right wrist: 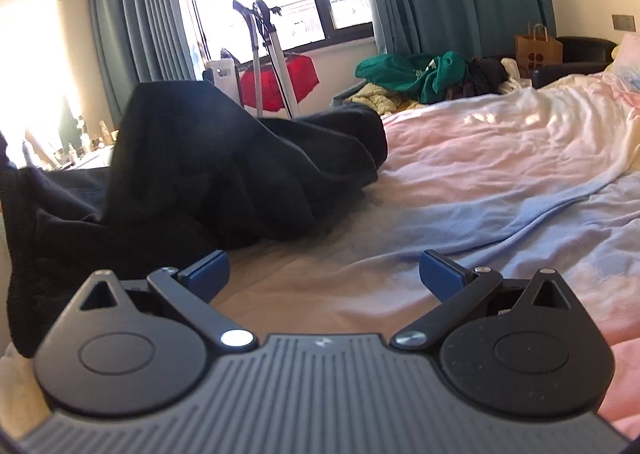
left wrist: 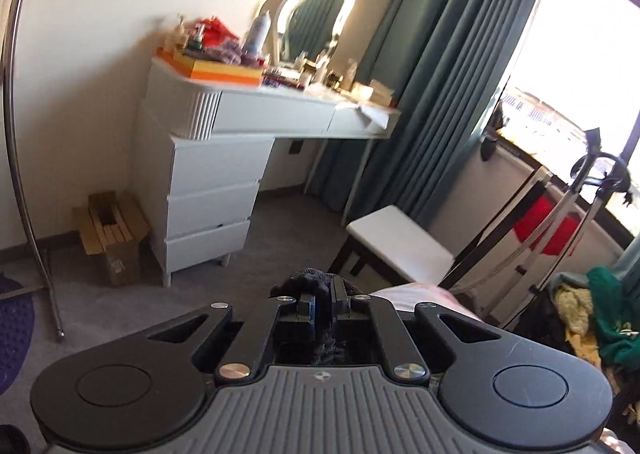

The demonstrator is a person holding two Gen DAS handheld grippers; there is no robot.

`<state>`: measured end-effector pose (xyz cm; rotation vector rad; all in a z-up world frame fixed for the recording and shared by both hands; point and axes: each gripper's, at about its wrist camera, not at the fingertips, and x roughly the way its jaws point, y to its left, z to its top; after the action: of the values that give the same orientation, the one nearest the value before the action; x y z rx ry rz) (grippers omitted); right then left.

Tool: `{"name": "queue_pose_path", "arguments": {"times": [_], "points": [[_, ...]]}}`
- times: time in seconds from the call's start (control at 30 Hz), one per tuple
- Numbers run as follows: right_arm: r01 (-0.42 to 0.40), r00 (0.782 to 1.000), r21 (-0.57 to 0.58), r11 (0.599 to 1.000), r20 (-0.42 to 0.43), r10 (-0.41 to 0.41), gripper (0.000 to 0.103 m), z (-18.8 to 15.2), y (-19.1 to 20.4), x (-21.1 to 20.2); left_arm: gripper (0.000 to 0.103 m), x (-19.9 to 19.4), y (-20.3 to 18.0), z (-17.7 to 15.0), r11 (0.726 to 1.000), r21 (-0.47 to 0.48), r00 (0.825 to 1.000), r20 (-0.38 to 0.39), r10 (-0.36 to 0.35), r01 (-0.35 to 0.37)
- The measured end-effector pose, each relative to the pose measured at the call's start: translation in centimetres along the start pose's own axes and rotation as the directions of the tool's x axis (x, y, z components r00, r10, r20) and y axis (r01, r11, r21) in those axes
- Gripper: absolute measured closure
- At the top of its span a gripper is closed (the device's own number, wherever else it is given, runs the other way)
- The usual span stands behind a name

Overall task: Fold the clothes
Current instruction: 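Lift the shorts with the left tool and carry them across the bed, then lower the shorts onto the bed, keeping the waistband in the left tool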

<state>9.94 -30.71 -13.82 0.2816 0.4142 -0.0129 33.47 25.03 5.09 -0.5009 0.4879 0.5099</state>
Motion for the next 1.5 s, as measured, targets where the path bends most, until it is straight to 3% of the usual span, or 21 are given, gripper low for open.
{"name": "queue_pose_path", "arguments": {"times": [0.1,0.17,0.23,0.27,0.33,0.43,0.53,0.63,0.7,0.8,0.87,0.93,1.0,1.07,1.27,1.5], "points": [[0.003,1.000,-0.016,1.000,-0.025,-0.004,0.000,-0.6,0.1,1.7,0.093,3.0,0.7,-2.4,1.000,0.005,0.999,-0.038,-0.006,0.006],[0.007,0.999,-0.029,1.000,-0.044,-0.008,0.000,-1.1,0.3,2.7,0.078,5.0,1.2,-4.1,1.000,0.008,0.998,-0.063,-0.010,0.011],[-0.003,0.998,-0.019,1.000,-0.057,0.002,0.000,-1.2,0.4,3.2,0.057,5.1,1.5,-5.0,0.999,0.014,0.994,-0.099,-0.043,0.045],[-0.005,0.998,-0.020,1.000,-0.058,0.004,0.000,-1.2,0.5,3.3,0.054,5.0,1.7,-5.4,0.998,0.016,0.991,-0.118,-0.062,0.065],[-0.008,0.999,-0.025,1.000,-0.052,0.007,0.000,-1.2,0.8,3.1,0.038,3.3,2.0,-6.1,0.996,0.041,0.989,-0.124,-0.078,0.083],[-0.013,0.999,-0.026,1.000,-0.036,0.012,0.000,-1.0,0.9,2.5,0.025,-0.8,2.7,-6.8,0.990,0.077,0.988,-0.102,-0.112,0.120],[-0.018,1.000,-0.023,1.000,-0.016,0.017,0.000,-0.5,0.8,1.3,0.022,-5.9,3.8,-7.7,0.982,0.106,0.987,-0.060,-0.151,0.156],[-0.029,1.000,-0.010,1.000,0.008,0.029,0.000,0.1,0.6,-0.2,0.021,-11.0,5.4,-9.8,0.979,0.055,0.979,-0.067,-0.192,0.196],[-0.037,0.999,0.002,0.999,0.024,0.036,0.000,0.6,0.4,-1.2,0.021,-13.6,7.0,-12.8,0.966,-0.062,0.958,-0.121,-0.259,0.253],[-0.039,0.998,0.023,0.999,0.043,0.038,0.000,1.2,-0.1,-2.7,0.021,-17.5,9.3,-17.2,0.917,-0.240,0.913,-0.184,-0.365,0.318],[-0.036,0.998,0.032,0.999,0.050,0.034,0.000,1.4,-0.4,-3.5,0.021,-18.6,9.9,-20.8,0.865,-0.344,0.856,-0.243,-0.457,0.365],[-0.030,0.998,0.028,0.999,0.051,0.028,0.000,1.2,-0.7,-4.3,0.021,-19.2,9.9,-23.8,0.849,-0.374,0.824,-0.288,-0.488,0.373],[-0.024,0.999,0.016,1.000,0.046,0.023,0.000,1.0,-0.8,-5.1,0.021,-19.3,9.7,-26.0,0.845,-0.371,0.813,-0.296,-0.502,0.386],[-0.021,0.999,0.009,1.000,0.042,0.020,0.000,0.8,-0.9,-5.9,0.022,-18.7,9.6,-27.3,0.842,-0.381,0.811,-0.297,-0.504,0.383],[-0.023,0.998,0.000,1.000,0.056,0.023,0.000,0.6,-1.1,-7.2,0.025,-14.5,10.4,-27.1,0.846,-0.425,0.849,-0.266,-0.456,0.321],[-0.036,0.999,0.018,0.999,0.031,0.035,0.000,0.0,-1.0,-5.7,0.026,-11.3,12.0,-27.5,0.795,-0.548,0.859,-0.245,-0.449,0.260]]}}
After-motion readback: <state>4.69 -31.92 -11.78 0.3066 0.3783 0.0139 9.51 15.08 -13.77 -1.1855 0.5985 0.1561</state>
